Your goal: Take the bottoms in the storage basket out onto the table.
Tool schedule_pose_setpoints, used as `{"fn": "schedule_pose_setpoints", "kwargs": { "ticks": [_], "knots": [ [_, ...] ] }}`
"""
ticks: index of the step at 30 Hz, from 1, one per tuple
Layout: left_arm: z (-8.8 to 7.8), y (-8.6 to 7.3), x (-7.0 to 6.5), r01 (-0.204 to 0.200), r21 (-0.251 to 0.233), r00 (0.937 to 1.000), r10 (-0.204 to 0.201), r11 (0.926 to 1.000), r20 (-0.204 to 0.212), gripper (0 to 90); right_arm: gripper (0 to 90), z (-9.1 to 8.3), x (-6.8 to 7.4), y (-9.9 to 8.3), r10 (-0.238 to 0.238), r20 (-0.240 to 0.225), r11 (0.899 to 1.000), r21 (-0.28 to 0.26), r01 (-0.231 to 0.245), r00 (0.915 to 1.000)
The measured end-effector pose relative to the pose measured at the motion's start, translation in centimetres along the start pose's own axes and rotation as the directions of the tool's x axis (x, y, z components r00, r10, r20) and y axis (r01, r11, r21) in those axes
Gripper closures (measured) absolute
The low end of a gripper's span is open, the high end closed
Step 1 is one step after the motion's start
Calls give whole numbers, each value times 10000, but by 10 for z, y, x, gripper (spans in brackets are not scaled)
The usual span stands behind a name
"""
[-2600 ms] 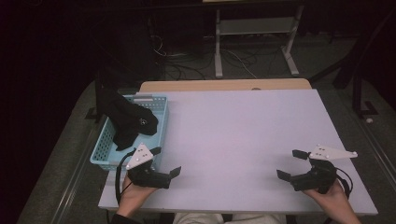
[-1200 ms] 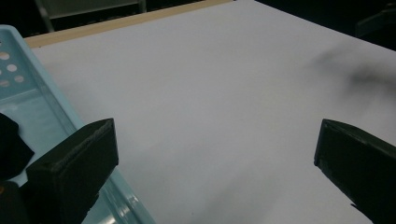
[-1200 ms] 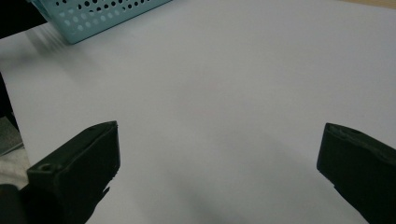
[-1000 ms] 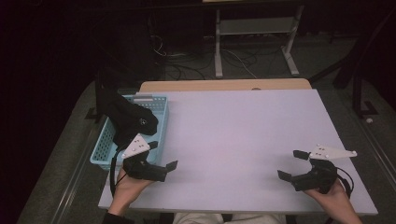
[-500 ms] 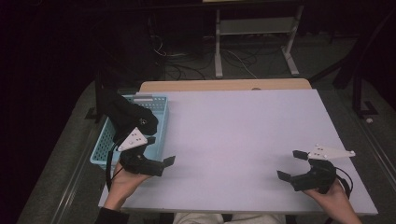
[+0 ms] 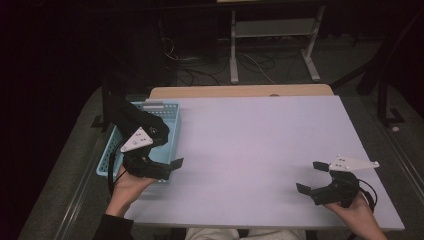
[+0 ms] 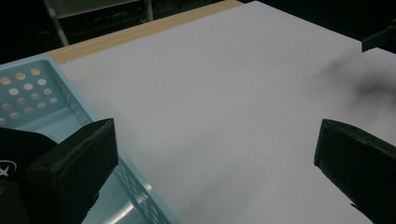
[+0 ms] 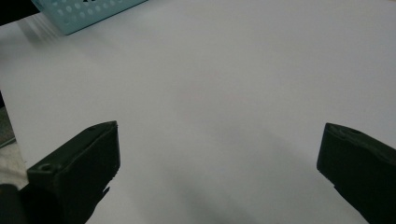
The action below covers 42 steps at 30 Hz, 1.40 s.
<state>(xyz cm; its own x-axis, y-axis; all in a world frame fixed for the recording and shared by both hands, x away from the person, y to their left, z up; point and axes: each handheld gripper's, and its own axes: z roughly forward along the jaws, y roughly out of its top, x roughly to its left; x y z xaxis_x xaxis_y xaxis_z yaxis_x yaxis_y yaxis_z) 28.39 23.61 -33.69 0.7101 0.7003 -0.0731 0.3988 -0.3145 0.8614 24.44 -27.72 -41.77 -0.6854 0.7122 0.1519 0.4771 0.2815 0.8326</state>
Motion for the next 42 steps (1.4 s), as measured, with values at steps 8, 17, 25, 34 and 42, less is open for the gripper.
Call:
{"fn": "schedule_pose_setpoints", "kwargs": {
  "ticks": [8, 17, 25, 34, 42],
  "knots": [
    [-1, 5, 8, 110, -23, 9999, -110, 9999, -124, 0, 0, 0, 0, 0, -2, -3, 10000, 0, 2, 10000],
    [-2, 13, 13, 118, -88, 9997, -120, 9999, -219, 0, 0, 0, 0, 0, -24, -63, 10000, 19, 24, 10000],
    [-3, 21, 18, 49, -90, 9996, -51, 9999, -290, 0, 0, 0, 1, 0, -43, -97, 10000, 28, 43, 9999],
    [-5, 36, 27, -87, 107, 9991, 91, 9999, -405, 0, 0, 2, 2, 0, -87, -166, 10000, 42, 87, 9998],
    [-4, 42, 38, -19, 211, 9982, 32, 9998, -594, 0, 0, 2, 2, 0, -66, -180, 10000, 63, 67, 9998]
  ]
}}
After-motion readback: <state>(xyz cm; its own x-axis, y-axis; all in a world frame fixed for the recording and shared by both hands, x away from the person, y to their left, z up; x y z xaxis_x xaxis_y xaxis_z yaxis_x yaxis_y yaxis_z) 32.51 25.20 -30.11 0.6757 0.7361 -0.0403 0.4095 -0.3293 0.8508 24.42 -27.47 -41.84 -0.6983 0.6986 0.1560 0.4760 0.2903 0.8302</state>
